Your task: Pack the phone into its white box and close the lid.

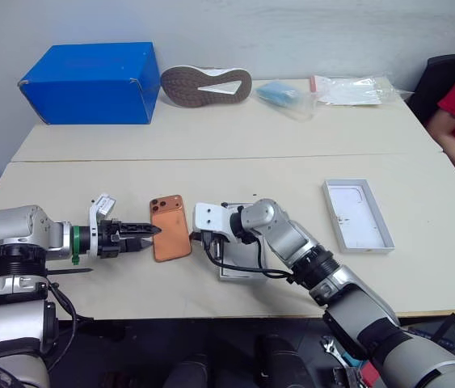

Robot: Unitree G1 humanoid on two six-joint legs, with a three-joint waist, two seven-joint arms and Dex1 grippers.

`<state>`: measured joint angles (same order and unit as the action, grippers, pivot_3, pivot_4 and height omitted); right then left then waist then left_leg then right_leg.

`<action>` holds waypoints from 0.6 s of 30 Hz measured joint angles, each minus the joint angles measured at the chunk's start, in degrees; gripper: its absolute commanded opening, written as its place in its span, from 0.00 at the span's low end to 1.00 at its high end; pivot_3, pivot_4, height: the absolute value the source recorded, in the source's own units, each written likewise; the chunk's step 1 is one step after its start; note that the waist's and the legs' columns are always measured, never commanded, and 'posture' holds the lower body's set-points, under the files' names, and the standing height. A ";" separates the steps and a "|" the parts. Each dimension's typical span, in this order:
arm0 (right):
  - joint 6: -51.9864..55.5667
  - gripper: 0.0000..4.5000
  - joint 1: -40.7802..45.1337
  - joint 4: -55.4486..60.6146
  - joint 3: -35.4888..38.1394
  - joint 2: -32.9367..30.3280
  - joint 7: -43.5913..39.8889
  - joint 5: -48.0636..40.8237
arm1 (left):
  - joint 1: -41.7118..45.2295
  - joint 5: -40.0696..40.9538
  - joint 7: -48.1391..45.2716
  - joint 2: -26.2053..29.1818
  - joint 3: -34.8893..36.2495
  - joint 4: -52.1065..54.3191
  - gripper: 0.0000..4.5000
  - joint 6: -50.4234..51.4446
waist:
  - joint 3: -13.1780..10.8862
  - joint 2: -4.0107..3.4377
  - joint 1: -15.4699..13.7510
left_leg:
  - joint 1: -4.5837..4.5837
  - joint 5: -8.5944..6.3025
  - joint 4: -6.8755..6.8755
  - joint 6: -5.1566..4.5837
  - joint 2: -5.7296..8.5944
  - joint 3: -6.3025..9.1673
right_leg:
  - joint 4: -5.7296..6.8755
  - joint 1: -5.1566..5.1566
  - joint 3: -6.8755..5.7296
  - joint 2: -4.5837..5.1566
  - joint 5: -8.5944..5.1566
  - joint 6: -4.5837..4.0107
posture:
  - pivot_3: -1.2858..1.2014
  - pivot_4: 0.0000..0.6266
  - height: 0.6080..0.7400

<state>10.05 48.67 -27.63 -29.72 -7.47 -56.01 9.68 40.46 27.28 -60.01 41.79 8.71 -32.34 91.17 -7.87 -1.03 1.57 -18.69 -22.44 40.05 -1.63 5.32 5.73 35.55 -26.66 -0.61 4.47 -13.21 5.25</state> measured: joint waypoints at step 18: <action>-1.59 0.00 -0.05 -1.62 0.30 1.76 -0.03 1.38 | 7.63 -1.46 9.89 1.78 -8.80 1.11 0.80 -2.94 | -0.02 0.11 0.31 | 0.38 0.30 -0.69 0.55 -0.21 0.05 | -0.09 0.09 0.24 -0.04 -0.13 -0.20 | 0.52 0.24 1.00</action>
<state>8.46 48.62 -29.24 -29.43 -5.72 -56.04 11.05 48.09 25.82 -50.12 43.57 -0.10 -31.23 88.23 -7.89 -0.92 1.88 -18.31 -22.14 39.36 -1.09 5.12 5.78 35.46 -26.57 -0.38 4.43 -13.34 5.05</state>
